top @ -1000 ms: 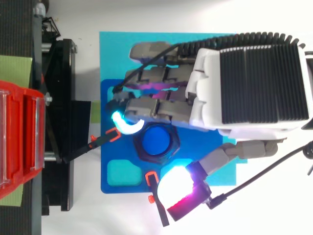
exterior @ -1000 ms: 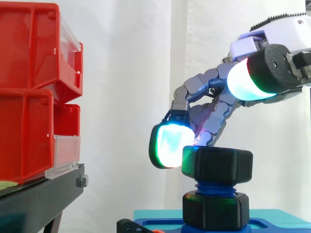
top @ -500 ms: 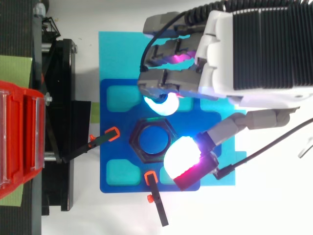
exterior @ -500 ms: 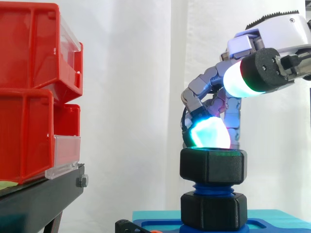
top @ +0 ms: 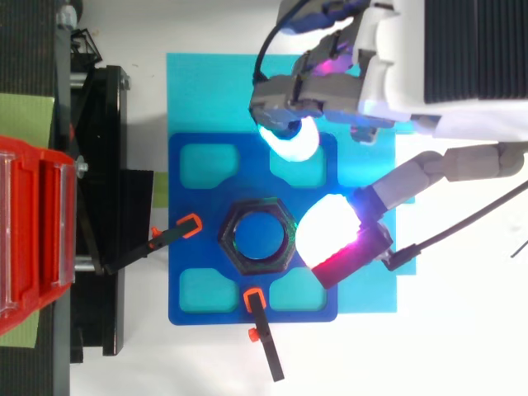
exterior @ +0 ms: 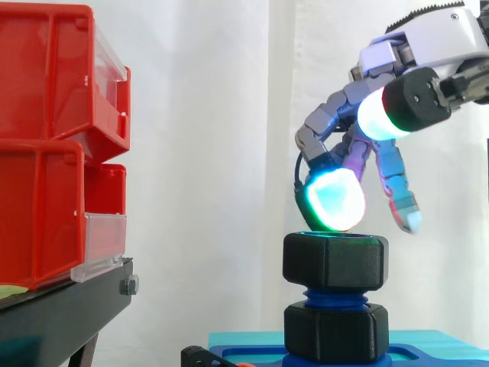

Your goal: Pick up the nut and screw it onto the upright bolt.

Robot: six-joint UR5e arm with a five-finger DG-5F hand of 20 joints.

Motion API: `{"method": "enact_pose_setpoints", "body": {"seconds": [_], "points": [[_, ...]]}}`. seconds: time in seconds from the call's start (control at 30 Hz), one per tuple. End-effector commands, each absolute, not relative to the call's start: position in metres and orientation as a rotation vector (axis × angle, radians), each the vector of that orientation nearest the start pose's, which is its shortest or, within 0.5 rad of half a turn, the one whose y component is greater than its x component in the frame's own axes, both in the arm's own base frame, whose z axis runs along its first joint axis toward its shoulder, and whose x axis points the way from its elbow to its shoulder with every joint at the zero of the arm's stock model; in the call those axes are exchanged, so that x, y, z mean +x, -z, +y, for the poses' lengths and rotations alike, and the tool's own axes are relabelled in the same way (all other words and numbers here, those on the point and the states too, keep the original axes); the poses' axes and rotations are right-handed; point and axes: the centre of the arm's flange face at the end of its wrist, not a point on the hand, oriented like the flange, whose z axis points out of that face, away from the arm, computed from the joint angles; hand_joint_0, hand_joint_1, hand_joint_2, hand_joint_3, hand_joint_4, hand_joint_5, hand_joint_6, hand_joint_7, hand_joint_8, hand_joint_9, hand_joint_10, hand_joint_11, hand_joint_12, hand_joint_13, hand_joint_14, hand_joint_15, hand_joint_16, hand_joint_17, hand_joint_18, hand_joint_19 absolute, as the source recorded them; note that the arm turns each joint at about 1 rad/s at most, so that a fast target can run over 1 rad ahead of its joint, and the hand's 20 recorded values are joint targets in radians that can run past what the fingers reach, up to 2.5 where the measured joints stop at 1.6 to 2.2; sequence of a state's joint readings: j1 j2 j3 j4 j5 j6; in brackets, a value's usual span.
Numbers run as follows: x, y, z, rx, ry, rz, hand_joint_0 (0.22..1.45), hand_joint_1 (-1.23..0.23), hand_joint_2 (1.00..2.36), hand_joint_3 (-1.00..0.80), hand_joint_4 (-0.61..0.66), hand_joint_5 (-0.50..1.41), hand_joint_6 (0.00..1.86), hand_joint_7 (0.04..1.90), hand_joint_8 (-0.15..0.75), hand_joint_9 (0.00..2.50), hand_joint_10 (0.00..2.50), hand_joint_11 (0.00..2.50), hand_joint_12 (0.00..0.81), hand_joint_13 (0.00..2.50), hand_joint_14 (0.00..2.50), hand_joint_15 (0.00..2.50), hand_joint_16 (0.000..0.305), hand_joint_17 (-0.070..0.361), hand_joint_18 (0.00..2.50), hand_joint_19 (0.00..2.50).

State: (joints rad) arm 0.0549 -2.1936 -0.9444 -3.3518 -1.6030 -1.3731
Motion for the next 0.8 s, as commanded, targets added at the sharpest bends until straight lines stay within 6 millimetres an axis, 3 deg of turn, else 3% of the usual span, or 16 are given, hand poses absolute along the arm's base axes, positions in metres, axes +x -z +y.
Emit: {"method": "enact_pose_setpoints", "body": {"seconds": [0.0,0.13,0.3,0.53,0.77], "points": [[0.723,-0.408,-0.094,0.103,-0.205,1.772,0.52,-0.28,1.0,-0.5,0.26,-0.05,0.5,0.97,0.284,1.31,0.0,0.15,0.285,0.8,0.0,0.0,0.028,0.062,0.47,0.0],[0.722,-0.44,-0.097,0.102,-0.199,1.761,0.5,-0.29,1.0,-0.5,0.24,-0.1,0.5,0.82,0.288,1.1,0.0,0.09,0.313,0.67,0.0,0.0,0.034,0.077,0.38,0.0],[0.724,-0.445,-0.092,0.099,-0.208,1.743,0.5,-0.29,1.0,-0.5,0.21,-0.13,0.5,0.72,0.281,0.92,0.0,0.01,0.338,0.54,0.0,0.0,0.039,0.087,0.27,0.0],[0.731,-0.394,-0.079,0.159,-0.288,1.725,0.47,-0.29,1.0,-0.5,0.17,-0.17,0.5,0.63,0.26,0.63,0.0,0.0,0.369,0.27,0.0,0.0,0.046,0.104,0.0,0.0],[0.735,-0.379,-0.072,0.172,-0.329,1.691,0.45,-0.27,1.0,-0.5,0.16,-0.17,0.5,0.62,0.254,0.5,0.0,0.0,0.374,0.11,0.0,0.0,0.051,0.115,0.0,0.0]]}}
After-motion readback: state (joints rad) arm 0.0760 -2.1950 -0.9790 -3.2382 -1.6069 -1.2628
